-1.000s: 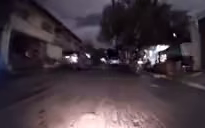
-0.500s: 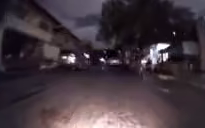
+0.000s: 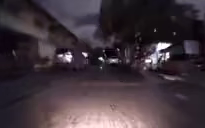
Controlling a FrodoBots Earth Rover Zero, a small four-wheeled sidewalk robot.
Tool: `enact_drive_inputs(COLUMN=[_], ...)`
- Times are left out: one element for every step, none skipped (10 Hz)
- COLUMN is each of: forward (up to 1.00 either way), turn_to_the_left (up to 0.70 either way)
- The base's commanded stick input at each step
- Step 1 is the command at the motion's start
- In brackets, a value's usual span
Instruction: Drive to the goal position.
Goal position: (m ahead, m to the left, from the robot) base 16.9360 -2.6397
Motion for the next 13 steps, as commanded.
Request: enact_drive_inputs(forward=[1.00, 1.00, 1.00, 1.00, 1.00, 1.00, 1.00, 1.00, 1.00, 1.00, 0.00, 0.00, 0.00], turn_to_the_left=[0.00, 0.00, 0.00, 0.00, 0.00, 0.00, 0.00, 0.00, 0.00, 0.00, 0.00, 0.00, 0.00])
